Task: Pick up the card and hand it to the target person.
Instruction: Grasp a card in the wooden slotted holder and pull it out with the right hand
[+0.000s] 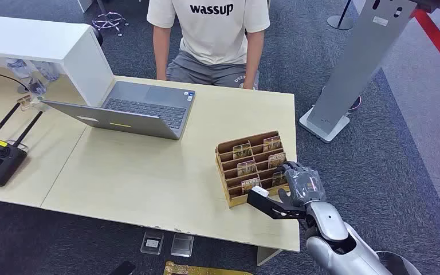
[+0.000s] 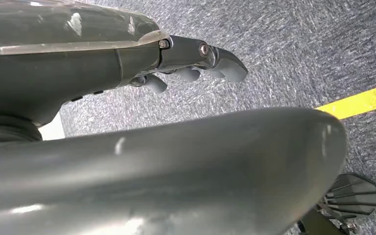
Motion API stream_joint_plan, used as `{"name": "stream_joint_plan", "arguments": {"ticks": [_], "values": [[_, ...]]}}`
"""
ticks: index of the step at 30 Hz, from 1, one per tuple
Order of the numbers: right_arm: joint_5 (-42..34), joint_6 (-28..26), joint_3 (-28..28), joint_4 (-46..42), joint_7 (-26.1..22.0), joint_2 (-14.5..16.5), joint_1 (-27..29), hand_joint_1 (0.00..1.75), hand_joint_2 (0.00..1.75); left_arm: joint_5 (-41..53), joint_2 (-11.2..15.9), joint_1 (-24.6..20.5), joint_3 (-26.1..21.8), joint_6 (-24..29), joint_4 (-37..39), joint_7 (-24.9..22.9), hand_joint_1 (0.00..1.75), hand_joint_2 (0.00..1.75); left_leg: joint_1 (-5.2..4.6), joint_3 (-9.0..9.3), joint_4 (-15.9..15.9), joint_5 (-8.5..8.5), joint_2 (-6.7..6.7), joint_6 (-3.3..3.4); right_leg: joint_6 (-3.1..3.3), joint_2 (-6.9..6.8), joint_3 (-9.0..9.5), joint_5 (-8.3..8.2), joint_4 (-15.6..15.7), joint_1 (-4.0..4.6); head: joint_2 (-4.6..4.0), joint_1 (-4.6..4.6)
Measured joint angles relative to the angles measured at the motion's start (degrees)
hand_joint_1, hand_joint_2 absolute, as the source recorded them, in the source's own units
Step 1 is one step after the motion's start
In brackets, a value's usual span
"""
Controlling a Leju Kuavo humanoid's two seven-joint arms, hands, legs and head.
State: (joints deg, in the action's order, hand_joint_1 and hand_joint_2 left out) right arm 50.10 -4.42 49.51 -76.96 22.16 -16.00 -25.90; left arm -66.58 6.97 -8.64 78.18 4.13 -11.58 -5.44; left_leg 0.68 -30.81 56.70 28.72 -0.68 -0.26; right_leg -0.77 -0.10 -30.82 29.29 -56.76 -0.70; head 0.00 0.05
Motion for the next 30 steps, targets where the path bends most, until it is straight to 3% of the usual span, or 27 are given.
{"name": "stream_joint_plan", "arguments": {"ticks": [16, 28, 30], "values": [[0.33, -0.16, 0.00, 0.14, 0.63, 0.00, -0.24, 0.99, 1.75, 0.30, -0.02, -0.01, 0.00, -0.09, 0.00, -0.13, 0.00, 0.00, 0.00, 0.00, 0.00, 0.00, 0.00, 0.00, 0.00, 0.00, 0.00, 0.00, 0.00, 0.00, 0.00, 0.00], [0.83, -0.34, -0.02, -0.36, 0.95, 0.01, -0.29, 1.70, 1.75, 0.37, -0.02, -0.02, 0.00, -0.40, 0.00, -0.22, 0.00, 0.00, 0.00, 0.01, 0.00, 0.00, 0.00, 0.00, 0.00, 0.00, 0.01, 0.00, 0.00, 0.00, 0.00, 0.01], [0.83, -0.33, -0.02, -0.48, 0.95, 0.02, -0.30, 1.74, 1.75, 0.40, -0.02, -0.01, 0.00, -0.58, 0.00, -0.21, 0.00, 0.00, 0.00, 0.01, 0.00, 0.00, 0.00, 0.00, 0.00, 0.00, 0.01, 0.00, 0.00, 0.00, 0.00, 0.01]]}}
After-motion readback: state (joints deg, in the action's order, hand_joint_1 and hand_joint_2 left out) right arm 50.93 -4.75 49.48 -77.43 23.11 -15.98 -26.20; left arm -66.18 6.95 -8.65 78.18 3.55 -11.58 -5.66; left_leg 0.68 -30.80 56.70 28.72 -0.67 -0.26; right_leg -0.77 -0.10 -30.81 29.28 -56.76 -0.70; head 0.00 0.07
